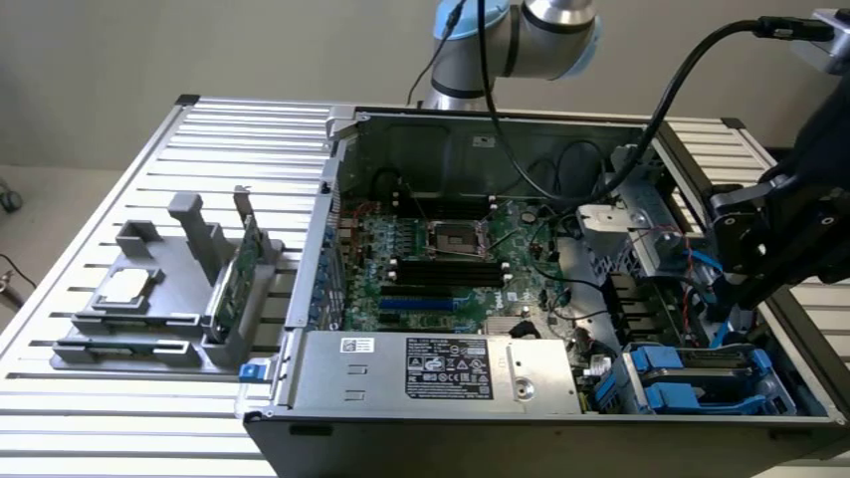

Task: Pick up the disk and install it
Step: 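Insert the first disk wire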

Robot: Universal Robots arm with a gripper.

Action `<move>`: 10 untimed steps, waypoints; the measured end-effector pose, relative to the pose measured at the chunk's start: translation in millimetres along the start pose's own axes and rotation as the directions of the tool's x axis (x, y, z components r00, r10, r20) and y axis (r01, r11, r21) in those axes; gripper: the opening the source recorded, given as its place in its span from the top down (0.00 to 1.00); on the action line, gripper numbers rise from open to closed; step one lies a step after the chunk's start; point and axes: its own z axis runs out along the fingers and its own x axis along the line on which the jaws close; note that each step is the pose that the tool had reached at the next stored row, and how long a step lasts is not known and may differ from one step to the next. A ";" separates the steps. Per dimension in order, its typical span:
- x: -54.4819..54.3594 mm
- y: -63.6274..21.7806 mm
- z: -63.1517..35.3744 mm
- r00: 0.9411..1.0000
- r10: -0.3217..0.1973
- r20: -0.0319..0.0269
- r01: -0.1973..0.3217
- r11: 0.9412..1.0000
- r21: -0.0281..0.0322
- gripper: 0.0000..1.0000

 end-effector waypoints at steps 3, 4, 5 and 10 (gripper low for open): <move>-4.3 2.8 -0.3 1.000 0.006 0.000 -0.006 1.000 0.001 0.78; -5.8 3.7 -0.4 1.000 0.008 0.000 -0.008 1.000 0.001 0.78; -7.3 4.6 -0.4 1.000 0.010 0.001 -0.010 1.000 0.002 0.78; -14.6 8.1 -0.4 1.000 0.024 0.001 -0.024 1.000 0.002 0.78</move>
